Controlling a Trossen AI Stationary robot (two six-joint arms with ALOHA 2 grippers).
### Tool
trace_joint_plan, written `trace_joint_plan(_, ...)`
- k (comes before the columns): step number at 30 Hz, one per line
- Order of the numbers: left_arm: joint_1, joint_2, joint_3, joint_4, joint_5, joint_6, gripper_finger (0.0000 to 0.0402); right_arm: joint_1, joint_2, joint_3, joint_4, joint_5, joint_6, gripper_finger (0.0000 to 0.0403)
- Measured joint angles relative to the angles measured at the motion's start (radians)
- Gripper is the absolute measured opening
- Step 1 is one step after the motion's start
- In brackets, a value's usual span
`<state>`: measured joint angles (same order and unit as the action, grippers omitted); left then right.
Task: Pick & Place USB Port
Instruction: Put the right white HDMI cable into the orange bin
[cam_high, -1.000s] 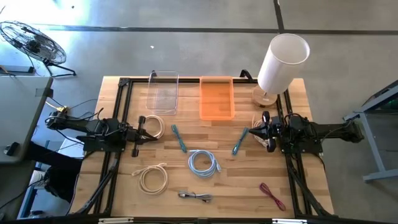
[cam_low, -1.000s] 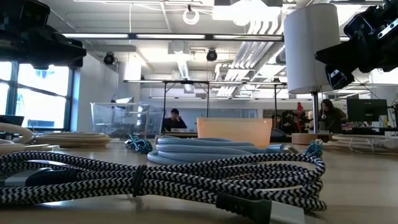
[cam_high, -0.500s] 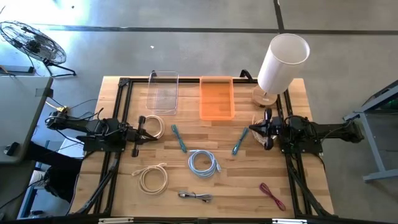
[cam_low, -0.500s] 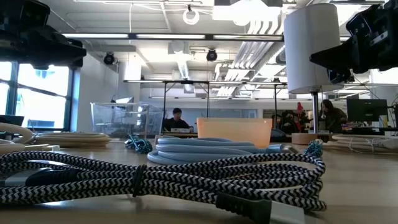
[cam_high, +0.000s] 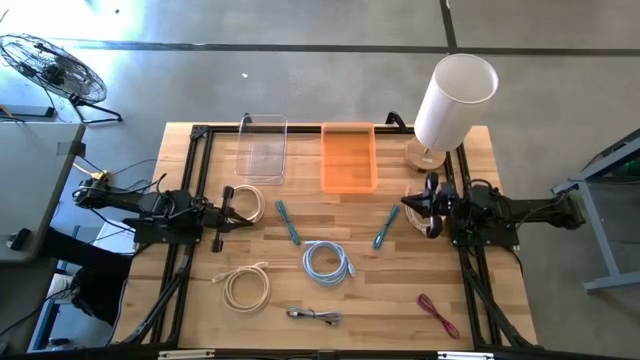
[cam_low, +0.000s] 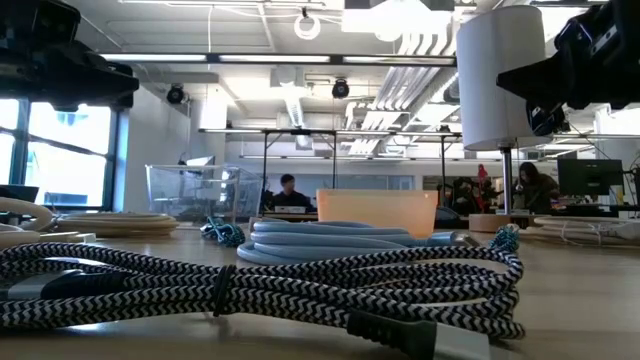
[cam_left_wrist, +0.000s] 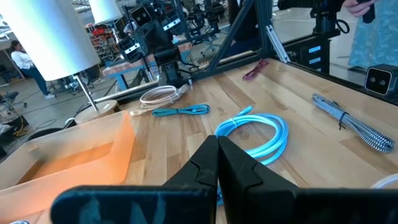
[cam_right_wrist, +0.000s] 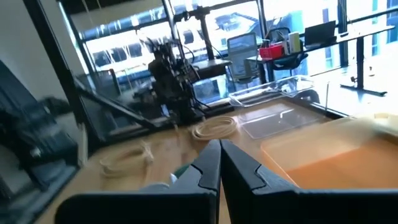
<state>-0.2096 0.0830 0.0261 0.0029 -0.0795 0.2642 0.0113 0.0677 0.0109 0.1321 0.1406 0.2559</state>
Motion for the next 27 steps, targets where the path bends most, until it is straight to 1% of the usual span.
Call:
trace_joint_plan(4, 0.0, 0.0, 0.0, 0.0, 0.0, 0.0, 0.0, 0.0, 0.0, 0.0, -0.003, 0.0, 0.019, 0.0002)
trace_joint_plan(6, 0.0, 0.0, 0.0, 0.001, 0.0, -0.014, 0.0, 0.0, 0.0, 0.0, -0.002, 0.001, 0.062, 0.0003)
trace_joint_plan(8, 0.0, 0.0, 0.0, 0.001, 0.005, -0.051, 0.0, 0.0, 0.0, 0.0, -0.001, 0.012, 0.085, 0.0003)
trace_joint_plan(12, 0.0, 0.0, 0.0, -0.001, 0.022, -0.12, 0.0, 0.0, 0.0, 0.0, -0.007, 0.023, 0.059, 0.0003)
trace_joint_plan(15, 0.0, 0.0, 0.0, 0.0, 0.012, -0.138, 0.0, 0.0, 0.0, 0.0, -0.021, 0.042, 0.058, 0.0002)
trace_joint_plan(18, 0.0, 0.0, 0.0, 0.006, -0.031, -0.148, 0.0, 0.0, 0.0, 0.0, -0.028, 0.044, 0.058, 0.0003)
trace_joint_plan(22, 0.0, 0.0, 0.0, 0.006, -0.03, -0.236, 0.0, 0.0, 0.001, 0.0, -0.04, 0.057, 0.055, 0.0002)
trace_joint_plan(25, 0.0, 0.0, 0.0, 0.006, -0.036, -0.243, 0.0, 0.0, 0.004, 0.0, -0.04, 0.059, 0.06, 0.0002)
trace_joint_plan(27, 0.0, 0.0, 0.0, 0.009, -0.058, -0.243, 0.0, 0.0, 0.004, 0.0, -0.04, 0.059, 0.088, 0.0001)
